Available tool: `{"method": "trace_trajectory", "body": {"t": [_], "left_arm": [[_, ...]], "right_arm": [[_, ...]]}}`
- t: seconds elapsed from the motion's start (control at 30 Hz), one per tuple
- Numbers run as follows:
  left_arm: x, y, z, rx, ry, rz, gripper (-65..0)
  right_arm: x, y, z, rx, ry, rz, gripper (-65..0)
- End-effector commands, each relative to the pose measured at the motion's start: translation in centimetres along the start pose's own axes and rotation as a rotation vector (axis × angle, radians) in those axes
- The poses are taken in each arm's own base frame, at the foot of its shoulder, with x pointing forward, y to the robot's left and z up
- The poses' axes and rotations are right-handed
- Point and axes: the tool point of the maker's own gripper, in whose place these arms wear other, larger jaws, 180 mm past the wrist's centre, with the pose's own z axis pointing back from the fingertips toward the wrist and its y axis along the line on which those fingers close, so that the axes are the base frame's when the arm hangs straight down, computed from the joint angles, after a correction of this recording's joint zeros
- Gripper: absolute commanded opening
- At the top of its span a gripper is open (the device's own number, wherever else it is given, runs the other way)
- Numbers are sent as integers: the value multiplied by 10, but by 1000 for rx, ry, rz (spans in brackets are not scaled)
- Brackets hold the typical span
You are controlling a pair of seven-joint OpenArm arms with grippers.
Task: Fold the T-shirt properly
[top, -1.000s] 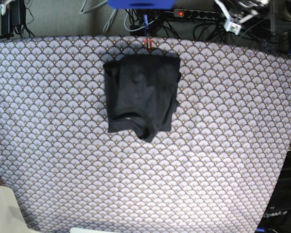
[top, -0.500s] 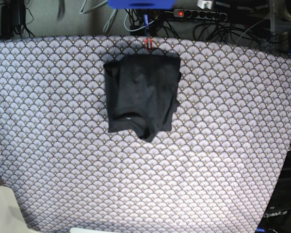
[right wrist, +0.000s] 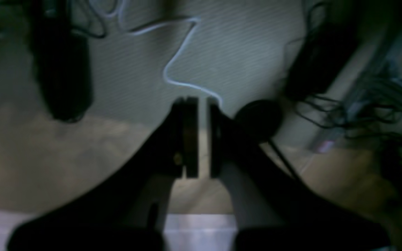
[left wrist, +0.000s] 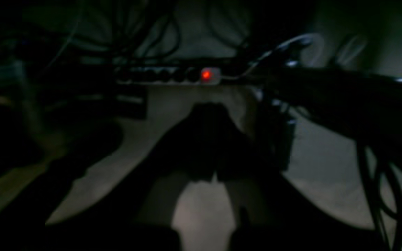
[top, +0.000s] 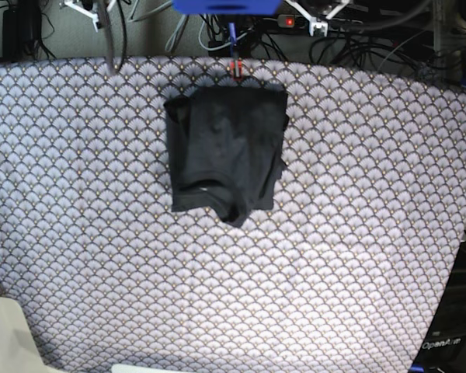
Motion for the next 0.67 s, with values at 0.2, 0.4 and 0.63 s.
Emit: {"method": "trace_trajectory", "body": {"t": [0.2, 0.4, 0.63], "left_arm": [[9, 10, -6, 106, 57, -14, -650], [16, 19, -9, 137, 59, 56, -650], [16, 35, -9, 162, 59, 50, -650]], "right_arm": [[14, 6, -2, -29, -5, -6, -614], [17, 13, -3, -75, 32, -5, -619], [24, 48, -1, -35, 26, -28, -633]]}}
